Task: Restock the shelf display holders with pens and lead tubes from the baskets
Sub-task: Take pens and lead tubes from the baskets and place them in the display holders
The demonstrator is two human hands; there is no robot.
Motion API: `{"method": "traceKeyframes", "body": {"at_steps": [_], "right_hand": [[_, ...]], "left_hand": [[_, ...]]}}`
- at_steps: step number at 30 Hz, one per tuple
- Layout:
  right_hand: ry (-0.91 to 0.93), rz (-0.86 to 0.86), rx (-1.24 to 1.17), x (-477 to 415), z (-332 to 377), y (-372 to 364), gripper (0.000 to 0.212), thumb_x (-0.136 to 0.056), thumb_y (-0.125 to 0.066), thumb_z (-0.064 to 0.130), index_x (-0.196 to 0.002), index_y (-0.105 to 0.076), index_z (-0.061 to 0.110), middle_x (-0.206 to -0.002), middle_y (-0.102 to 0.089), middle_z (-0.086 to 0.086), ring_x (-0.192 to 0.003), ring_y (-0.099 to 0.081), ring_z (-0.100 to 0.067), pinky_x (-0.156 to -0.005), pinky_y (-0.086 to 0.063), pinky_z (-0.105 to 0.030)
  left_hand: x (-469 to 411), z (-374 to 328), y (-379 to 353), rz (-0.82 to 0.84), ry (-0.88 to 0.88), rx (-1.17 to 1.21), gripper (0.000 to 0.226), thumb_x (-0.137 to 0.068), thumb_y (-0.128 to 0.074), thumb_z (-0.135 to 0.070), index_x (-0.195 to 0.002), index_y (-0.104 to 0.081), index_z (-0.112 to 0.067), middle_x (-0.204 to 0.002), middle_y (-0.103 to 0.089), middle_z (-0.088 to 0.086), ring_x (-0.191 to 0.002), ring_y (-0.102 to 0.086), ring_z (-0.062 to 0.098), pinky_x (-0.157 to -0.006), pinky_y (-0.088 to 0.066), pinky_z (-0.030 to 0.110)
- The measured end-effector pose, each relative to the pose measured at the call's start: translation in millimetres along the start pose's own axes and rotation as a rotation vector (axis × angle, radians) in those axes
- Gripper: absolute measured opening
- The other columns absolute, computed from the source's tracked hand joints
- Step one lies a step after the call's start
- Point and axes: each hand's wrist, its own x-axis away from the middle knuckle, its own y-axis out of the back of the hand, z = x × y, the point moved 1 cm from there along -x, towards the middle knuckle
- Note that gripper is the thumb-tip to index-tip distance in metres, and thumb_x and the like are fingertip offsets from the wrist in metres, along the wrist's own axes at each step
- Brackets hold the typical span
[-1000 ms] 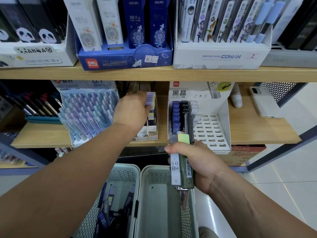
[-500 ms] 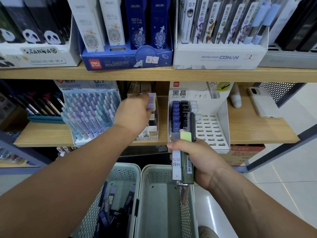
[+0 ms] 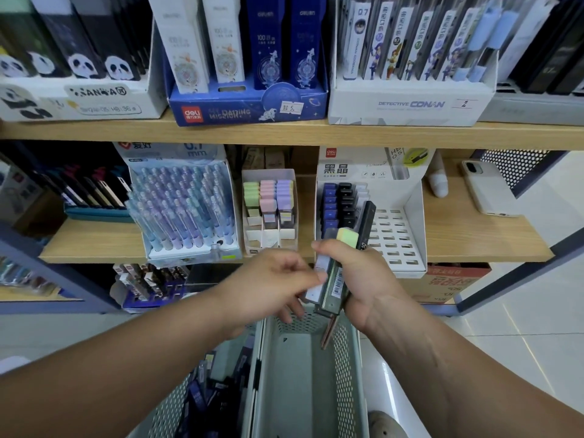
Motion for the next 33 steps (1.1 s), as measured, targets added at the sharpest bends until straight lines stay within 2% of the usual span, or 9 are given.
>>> {"method": "traceKeyframes", "body": {"at_steps": [3, 7, 12, 16, 19, 23, 27, 30, 33], "right_hand": [[-0.008, -0.002, -0.015, 1.0, -3.3, -5.7, 0.019, -0.076, -0.080, 0.005, -0.088, -0.066, 0.009, -0.062, -0.058, -0.008, -0.054, -0.060, -0.024, -0.050, -0.052, -0.032], [-0.019, 0.008, -0.011, 3.3, -4.2, -7.8, 0.023, -0.074, -0.085, 0.011, -0.088, -0.067, 0.009, -0.069, -0.062, -0.012, -0.062, -0.063, -0.026, -0.058, -0.054, -0.036], [-0.011, 0.012, -0.054, 4.2, 0.7, -5.6, 0.032, -0.071, -0.089, 0.020, -0.096, -0.071, 0.009, -0.087, -0.073, -0.019, -0.068, -0.071, -0.032, -0.057, -0.059, -0.041], [-0.005, 0.020, -0.098, 5.1, 5.7, -1.3, 0.047, -0.068, -0.087, 0.025, -0.108, -0.072, 0.004, -0.101, -0.075, -0.024, -0.078, -0.075, -0.034, -0.061, -0.061, -0.041], [-0.006, 0.026, -0.126, 8.6, 10.2, 5.6, 0.052, -0.066, -0.086, 0.028, -0.109, -0.071, 0.002, -0.099, -0.076, -0.022, -0.088, -0.075, -0.037, -0.073, -0.063, -0.047], [0.015, 0.001, -0.134, 10.4, 15.7, 24.5, 0.025, -0.079, -0.081, 0.015, -0.099, -0.066, 0.009, -0.067, -0.071, -0.007, -0.057, -0.070, -0.021, -0.049, -0.056, -0.034], [0.008, -0.048, -0.137, 11.5, 24.7, 45.9, 0.022, -0.082, -0.077, 0.009, -0.099, -0.064, 0.009, -0.066, -0.067, -0.007, -0.056, -0.068, -0.023, -0.051, -0.058, -0.040], [-0.011, -0.074, -0.158, 11.3, 31.0, 62.3, 0.018, -0.082, -0.076, 0.009, -0.093, -0.061, 0.011, -0.061, -0.066, -0.006, -0.051, -0.067, -0.024, -0.053, -0.059, -0.042], [0.003, -0.110, -0.131, 9.8, 34.9, 76.9, 0.024, -0.080, -0.079, 0.012, -0.093, -0.059, 0.012, -0.065, -0.058, -0.005, -0.054, -0.060, -0.023, -0.062, -0.059, -0.044]], "left_hand": [[4.8, 5.8, -2.6, -0.005, -0.002, 0.064, 0.026, -0.086, -0.078, -0.017, -0.098, -0.064, 0.001, -0.070, -0.070, 0.005, -0.065, -0.069, 0.022, -0.057, -0.056, 0.031], [6.9, 5.8, -1.2, -0.031, 0.025, 0.120, 0.023, -0.084, -0.079, -0.009, -0.100, -0.066, 0.001, -0.076, -0.073, 0.011, -0.064, -0.070, 0.020, -0.055, -0.057, 0.027], [4.1, 2.9, 3.2, -0.041, 0.025, 0.197, 0.021, -0.088, -0.075, -0.007, -0.104, -0.066, 0.002, -0.087, -0.074, 0.019, -0.066, -0.072, 0.023, -0.055, -0.058, 0.028], [1.8, -1.1, 3.9, -0.030, 0.015, 0.312, 0.020, -0.090, -0.072, -0.008, -0.105, -0.065, 0.005, -0.082, -0.073, 0.017, -0.064, -0.071, 0.022, -0.056, -0.060, 0.027], [-1.2, -6.5, 2.5, -0.059, -0.001, 0.382, 0.010, -0.092, -0.069, -0.007, -0.098, -0.069, 0.001, -0.077, -0.072, 0.014, -0.062, -0.069, 0.020, -0.055, -0.059, 0.027], [-7.4, -12.1, -2.2, -0.133, -0.026, 0.443, 0.009, -0.091, -0.070, -0.006, -0.097, -0.072, 0.000, -0.074, -0.071, 0.012, -0.061, -0.068, 0.019, -0.054, -0.057, 0.025], [-17.3, -24.0, -6.1, -0.233, -0.144, 0.348, 0.008, -0.086, -0.076, -0.005, -0.091, -0.070, -0.003, -0.071, -0.071, 0.015, -0.057, -0.067, 0.021, -0.051, -0.056, 0.026], [-29.2, -32.4, -8.8, -0.359, -0.265, 0.129, 0.011, -0.085, -0.078, -0.009, -0.086, -0.067, -0.007, -0.066, -0.070, 0.015, -0.053, -0.067, 0.022, -0.050, -0.055, 0.029], [-42.4, -39.8, -15.6, -0.418, -0.351, -0.075, 0.007, -0.087, -0.078, -0.014, -0.085, -0.071, -0.015, -0.064, -0.069, 0.009, -0.054, -0.069, 0.020, -0.056, -0.060, 0.036]]}}
